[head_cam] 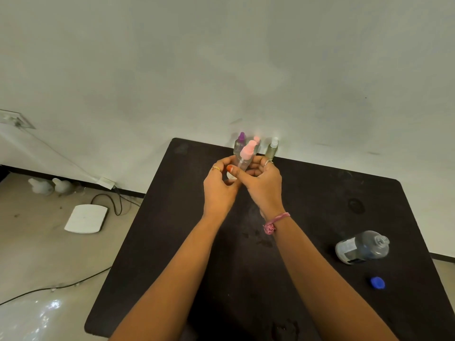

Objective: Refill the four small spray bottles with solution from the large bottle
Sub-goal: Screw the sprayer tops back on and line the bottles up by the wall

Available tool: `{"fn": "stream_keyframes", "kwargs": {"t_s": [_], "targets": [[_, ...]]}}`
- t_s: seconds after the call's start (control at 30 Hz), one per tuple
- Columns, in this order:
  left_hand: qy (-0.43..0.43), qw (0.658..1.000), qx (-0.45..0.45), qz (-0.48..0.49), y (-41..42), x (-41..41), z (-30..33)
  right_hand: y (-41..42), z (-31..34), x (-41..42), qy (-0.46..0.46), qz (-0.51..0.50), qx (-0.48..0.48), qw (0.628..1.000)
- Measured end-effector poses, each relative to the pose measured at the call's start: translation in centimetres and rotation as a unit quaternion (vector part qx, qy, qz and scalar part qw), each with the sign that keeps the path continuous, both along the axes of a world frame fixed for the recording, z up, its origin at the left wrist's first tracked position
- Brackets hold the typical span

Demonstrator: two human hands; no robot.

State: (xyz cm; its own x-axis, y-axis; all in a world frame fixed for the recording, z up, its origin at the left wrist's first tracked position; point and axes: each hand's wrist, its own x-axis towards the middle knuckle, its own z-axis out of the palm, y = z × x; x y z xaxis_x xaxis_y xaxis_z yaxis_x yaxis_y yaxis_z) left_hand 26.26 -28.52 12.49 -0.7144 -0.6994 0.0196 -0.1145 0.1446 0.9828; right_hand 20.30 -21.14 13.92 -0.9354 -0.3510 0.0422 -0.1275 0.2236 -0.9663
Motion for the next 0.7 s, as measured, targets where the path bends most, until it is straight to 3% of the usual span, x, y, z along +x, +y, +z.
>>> {"fn": "stream_keyframes", "kwargs": {"t_s": [0.33,0.7], "targets": [[-0.102,0.995,0.002,0.004,-6.0,-1.2,-4.8,-5.1,-5.8,-5.8,-0.034,-0.046,0.06,0.997],[-0.085,0.988,0.121,0.05,-10.5,-3.4,-7.7,-12.5,-12.0,-10.3,-0.081,-0.119,0.121,0.982]]}}
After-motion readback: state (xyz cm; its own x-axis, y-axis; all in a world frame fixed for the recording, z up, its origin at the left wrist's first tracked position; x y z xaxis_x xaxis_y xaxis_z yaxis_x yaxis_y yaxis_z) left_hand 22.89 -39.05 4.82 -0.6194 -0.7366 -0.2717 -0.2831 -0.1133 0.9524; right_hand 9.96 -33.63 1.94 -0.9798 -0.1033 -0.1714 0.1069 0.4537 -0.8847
